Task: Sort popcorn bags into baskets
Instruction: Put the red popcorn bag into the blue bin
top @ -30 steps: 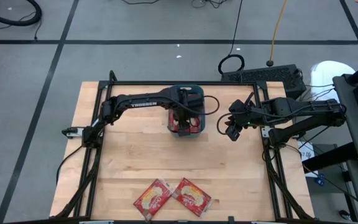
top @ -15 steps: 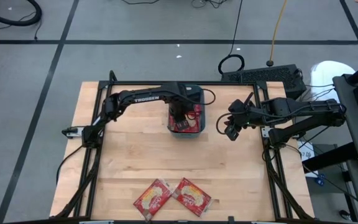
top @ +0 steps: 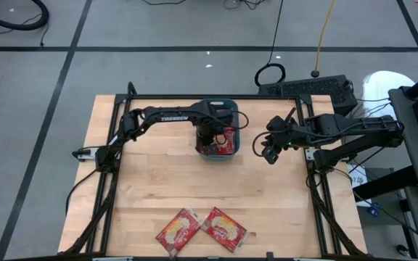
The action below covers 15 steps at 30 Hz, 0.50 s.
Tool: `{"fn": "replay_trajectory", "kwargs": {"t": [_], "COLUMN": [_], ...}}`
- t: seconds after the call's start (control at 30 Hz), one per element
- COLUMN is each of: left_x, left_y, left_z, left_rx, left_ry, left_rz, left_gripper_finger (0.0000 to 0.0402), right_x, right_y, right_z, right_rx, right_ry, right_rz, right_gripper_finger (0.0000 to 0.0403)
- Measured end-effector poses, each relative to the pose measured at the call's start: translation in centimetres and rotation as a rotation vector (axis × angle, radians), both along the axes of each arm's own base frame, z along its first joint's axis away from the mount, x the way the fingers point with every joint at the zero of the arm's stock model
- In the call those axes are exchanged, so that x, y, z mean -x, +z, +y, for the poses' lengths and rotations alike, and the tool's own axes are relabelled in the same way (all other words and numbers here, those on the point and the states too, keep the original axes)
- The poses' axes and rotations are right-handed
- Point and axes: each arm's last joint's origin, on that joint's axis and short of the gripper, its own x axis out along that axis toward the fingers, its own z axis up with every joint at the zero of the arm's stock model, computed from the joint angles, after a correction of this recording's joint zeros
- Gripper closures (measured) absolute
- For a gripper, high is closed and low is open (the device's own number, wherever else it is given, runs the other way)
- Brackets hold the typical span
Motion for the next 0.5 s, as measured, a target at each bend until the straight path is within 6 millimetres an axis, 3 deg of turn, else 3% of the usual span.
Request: {"fn": "replay_trajectory", "kwargs": {"t": [0.17, 0.5], "left_x": [0.5, 3.6], "left_y": [2.6, 12.6], "left_z": [0.1, -0.3], "left_rx": [-0.052, -0.149], "left_ry": [0.004, -0.044], "left_rz": [-0.012, -0.309], "left_gripper_finger": [0.0383, 0.0392], "right_x": [0.0, -0.3], "right_y": [0.0, 0.2], "right_z": [0.0, 0.1], "right_rx": [0.007, 0.007], "right_ry": [0.011, 0.025], "right_rz": [0.003, -0.029], "right_gripper_finger": [0.0284, 0.0284]}}
